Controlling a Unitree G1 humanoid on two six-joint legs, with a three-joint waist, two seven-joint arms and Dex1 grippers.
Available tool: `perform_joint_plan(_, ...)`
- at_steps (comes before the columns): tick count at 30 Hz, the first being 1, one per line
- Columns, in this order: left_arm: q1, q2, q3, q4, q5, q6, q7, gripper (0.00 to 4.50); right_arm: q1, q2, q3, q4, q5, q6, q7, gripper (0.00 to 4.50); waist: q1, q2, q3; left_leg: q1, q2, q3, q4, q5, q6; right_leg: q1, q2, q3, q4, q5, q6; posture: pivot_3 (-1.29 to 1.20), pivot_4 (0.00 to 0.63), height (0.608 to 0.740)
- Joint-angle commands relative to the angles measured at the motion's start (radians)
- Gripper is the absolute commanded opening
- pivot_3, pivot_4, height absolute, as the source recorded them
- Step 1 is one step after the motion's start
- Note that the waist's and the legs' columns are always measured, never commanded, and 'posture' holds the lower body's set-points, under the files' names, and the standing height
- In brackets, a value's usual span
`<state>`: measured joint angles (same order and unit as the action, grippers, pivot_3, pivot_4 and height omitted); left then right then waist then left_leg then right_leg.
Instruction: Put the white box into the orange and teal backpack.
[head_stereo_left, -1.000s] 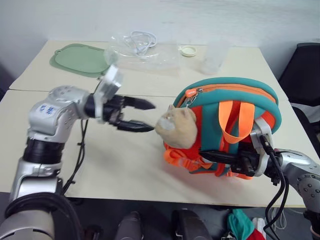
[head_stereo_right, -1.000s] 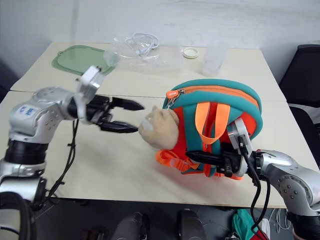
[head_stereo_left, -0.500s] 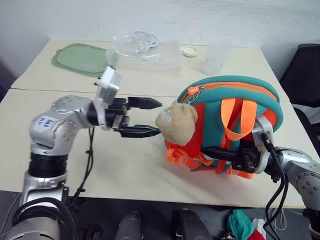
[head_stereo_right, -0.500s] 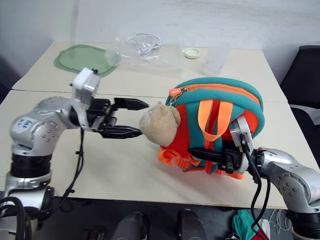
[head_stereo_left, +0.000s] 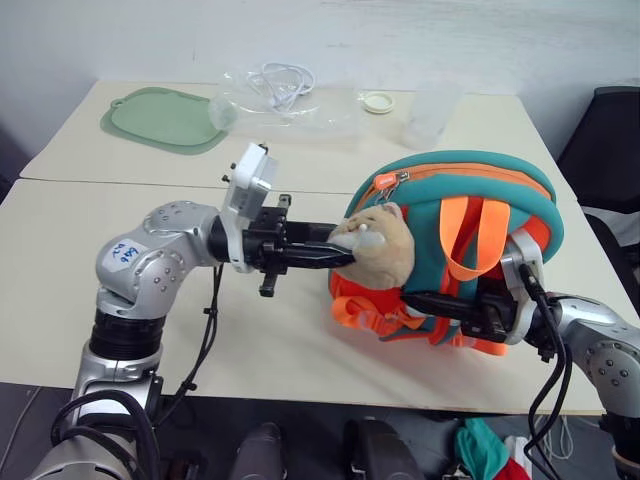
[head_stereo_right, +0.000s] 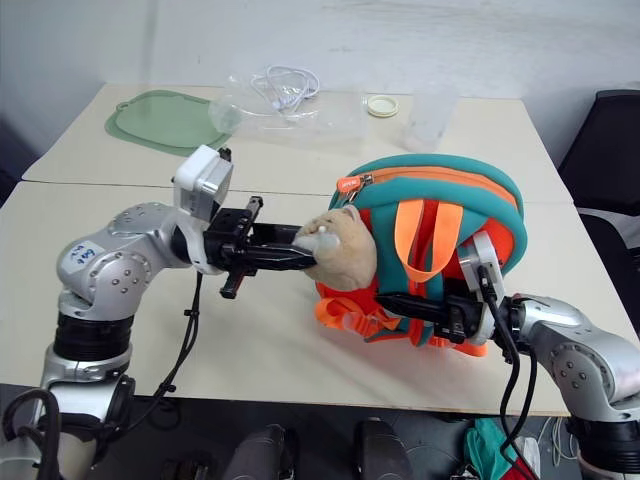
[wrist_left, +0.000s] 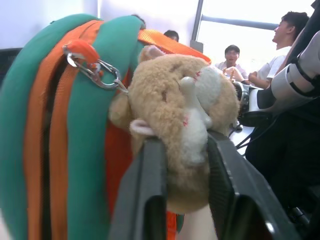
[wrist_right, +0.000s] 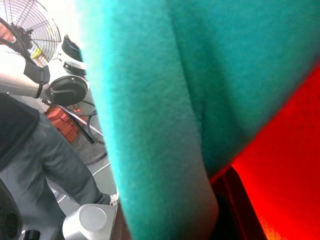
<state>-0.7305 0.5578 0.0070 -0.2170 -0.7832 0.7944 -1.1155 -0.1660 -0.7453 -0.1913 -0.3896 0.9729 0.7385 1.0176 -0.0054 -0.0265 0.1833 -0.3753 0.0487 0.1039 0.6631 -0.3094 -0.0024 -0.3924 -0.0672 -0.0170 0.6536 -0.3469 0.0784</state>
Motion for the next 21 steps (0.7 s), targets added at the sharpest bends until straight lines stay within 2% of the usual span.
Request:
perform_joint_plan(1,0.011,0.092,0.058,0.119,0.061,-0.056,-0.024,0.30,0.012,0.015,-0.022,-0.019,-0.006,-0.026,-0.021,0.04,-0.001,0.000,0.000,0.000,0.000,0.000,0.000,0.000,0.000,0.000,0.000,0.000,0.000,0.000,0.000,0.00,0.150,0.740)
perform_joint_plan(5,0.010,0.154,0.055,0.290,0.148,-0.123,-0.017,0.30,0.017,0.020,-0.033,-0.023,-0.004,-0.032,-0.038,0.04,0.000,0.000,0.000,0.001,0.000,0.000,0.000,0.000,0.000,0.000,0.001,0.000,0.000,0.000,0.000,0.00,0.150,0.740)
perform_joint_plan(8,0.034,0.133,0.022,0.366,0.213,-0.180,0.003,0.30,0.024,0.021,-0.042,-0.026,-0.001,-0.035,-0.048,0.04,0.002,0.000,0.000,0.001,0.000,0.000,0.000,0.000,0.000,0.000,0.000,0.000,0.000,0.000,0.000,0.00,0.150,0.740)
perform_joint_plan(11,0.060,0.109,-0.006,0.361,0.222,-0.177,-0.015,0.30,0.033,0.023,-0.050,-0.031,0.004,-0.038,-0.057,0.04,0.002,0.000,0.000,0.000,0.000,0.000,0.000,0.000,0.000,0.000,-0.001,0.000,0.000,0.000,0.000,0.00,0.150,0.740)
perform_joint_plan(13,0.083,0.136,-0.052,0.339,0.211,-0.079,-0.047,0.30,0.043,0.024,-0.056,-0.035,0.007,-0.042,-0.063,0.04,0.002,0.000,0.000,0.000,0.000,0.000,0.000,0.000,0.001,0.000,-0.001,0.000,0.000,0.000,0.000,0.00,0.150,0.740)
perform_joint_plan(16,0.140,0.199,-0.147,0.306,0.250,-0.049,-0.127,0.30,0.060,0.027,-0.065,-0.043,0.013,-0.049,-0.075,0.04,-0.008,0.000,0.000,0.001,0.000,0.001,-0.001,0.000,0.000,0.000,0.000,0.000,0.000,0.000,0.000,0.00,0.150,0.740)
perform_joint_plan(21,0.191,0.170,-0.167,0.316,0.310,-0.165,-0.110,0.30,0.081,0.046,-0.078,-0.065,0.013,-0.062,-0.109,0.04,-0.008,0.000,0.000,0.001,0.000,0.000,-0.001,0.000,0.000,0.000,-0.001,0.000,0.000,0.000,-0.001,0.00,0.150,0.740)
